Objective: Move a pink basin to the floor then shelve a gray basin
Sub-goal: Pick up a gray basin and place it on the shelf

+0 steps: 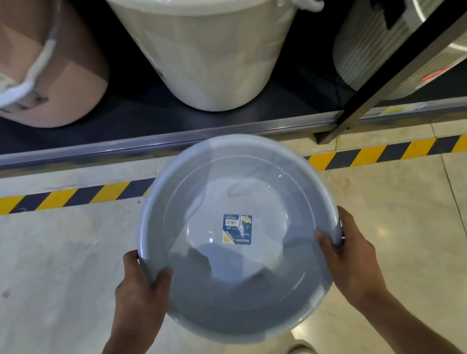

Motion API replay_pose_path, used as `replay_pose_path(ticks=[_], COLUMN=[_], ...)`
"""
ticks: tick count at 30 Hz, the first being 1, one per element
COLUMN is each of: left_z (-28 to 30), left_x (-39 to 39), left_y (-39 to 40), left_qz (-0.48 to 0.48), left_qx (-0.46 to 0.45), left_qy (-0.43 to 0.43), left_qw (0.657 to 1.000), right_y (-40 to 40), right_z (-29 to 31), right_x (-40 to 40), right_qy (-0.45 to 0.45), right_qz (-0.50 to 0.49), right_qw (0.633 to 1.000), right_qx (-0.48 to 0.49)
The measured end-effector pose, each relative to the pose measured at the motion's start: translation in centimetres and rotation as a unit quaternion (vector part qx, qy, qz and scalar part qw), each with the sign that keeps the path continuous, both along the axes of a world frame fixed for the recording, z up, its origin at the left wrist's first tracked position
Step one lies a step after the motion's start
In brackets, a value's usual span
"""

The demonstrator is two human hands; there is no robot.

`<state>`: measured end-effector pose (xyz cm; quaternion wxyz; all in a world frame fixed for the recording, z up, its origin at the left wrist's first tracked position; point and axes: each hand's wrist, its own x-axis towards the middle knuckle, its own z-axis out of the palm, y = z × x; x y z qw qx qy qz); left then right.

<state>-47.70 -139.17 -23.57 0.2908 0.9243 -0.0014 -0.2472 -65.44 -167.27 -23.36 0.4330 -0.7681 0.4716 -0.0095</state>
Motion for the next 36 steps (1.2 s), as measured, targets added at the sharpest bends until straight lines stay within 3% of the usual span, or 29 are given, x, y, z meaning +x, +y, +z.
replay_pose_path(ticks=[14, 25, 32, 36], left_z=[-3.6, -5.3, -5.9, -6.3], left_x=[-0.2, -0.2, -0.3, -0.4], left_y=[-0.5, -0.9, -0.1, 0.3], left_qz=[-0.063, -0.023, -0.018, 0.009], left_qx=[0.045, 0.047, 0.031, 0.007], left_qy=[0.001, 0.063, 0.083, 0.14], left_qw=[0.997, 0.997, 0.996, 0.99], right_y=[0.5, -0.1, 0.0, -0.2], right_z=[-3.0, -3.8, -5.0, -5.6], right_x=[-0.4, 0.5, -0.4, -1.3], right_qy=[0.048, 0.132, 0.082, 0.106], right_qz=[-0.025, -0.008, -0.066, -0.126], right_qw=[0.998, 0.99, 0.994, 0.978], right_qx=[0.008, -0.044, 0.019, 0.125])
